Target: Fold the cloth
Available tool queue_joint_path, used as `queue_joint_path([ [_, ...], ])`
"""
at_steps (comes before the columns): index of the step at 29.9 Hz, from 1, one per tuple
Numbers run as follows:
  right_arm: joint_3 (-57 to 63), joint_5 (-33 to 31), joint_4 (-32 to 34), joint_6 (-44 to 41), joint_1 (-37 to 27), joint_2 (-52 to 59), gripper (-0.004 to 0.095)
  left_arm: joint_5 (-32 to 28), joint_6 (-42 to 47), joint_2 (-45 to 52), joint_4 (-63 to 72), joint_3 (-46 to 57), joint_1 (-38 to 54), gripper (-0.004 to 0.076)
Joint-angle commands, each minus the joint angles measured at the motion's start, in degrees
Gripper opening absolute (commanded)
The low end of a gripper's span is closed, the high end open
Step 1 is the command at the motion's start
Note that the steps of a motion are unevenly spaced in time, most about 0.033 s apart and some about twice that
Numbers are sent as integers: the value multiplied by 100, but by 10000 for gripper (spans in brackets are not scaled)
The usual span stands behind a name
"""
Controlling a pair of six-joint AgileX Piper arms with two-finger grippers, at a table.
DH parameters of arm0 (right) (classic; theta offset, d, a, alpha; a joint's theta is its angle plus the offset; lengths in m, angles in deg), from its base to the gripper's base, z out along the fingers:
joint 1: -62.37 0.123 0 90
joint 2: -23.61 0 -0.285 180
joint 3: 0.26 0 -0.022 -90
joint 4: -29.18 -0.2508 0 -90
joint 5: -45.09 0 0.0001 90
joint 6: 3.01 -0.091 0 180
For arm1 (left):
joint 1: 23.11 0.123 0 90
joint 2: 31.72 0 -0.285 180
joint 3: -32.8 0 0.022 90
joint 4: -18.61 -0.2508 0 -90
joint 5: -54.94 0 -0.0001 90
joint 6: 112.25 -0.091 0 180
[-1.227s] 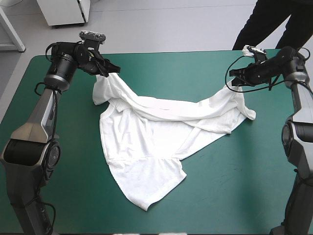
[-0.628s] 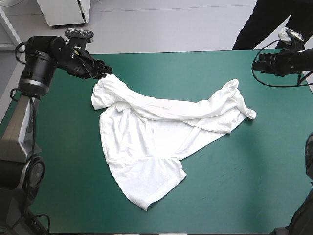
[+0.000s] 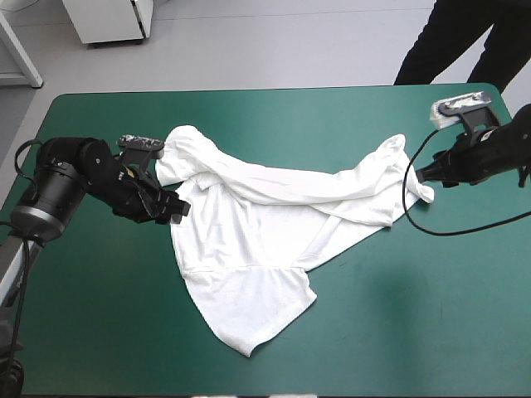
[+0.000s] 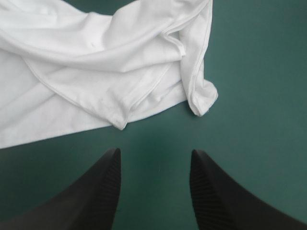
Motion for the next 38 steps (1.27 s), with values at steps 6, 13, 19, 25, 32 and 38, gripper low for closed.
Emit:
queue_joint_path([
  [6,685,611,367,-225,547,323,440,87,-93,230,-94,814,-20,458],
  [13,811,844,425,-225,546,276,440,-357,-240,-59,398,1363,-95,457],
  [19,811,977,425,-239,546,137,440,-748,-256,-579,361,1363,-522,458],
  [25,811,1070,425,-253,546,47,440,-932,-245,-1116,329,1363,-544,457],
  [32,811,1269,591,-263,546,-271,440,-1130,-254,-1407,411,1363,-544,320],
  [38,799,1401,1123,-369,534,-920,440,-1188,-440,-1431,425,1363,-615,20],
])
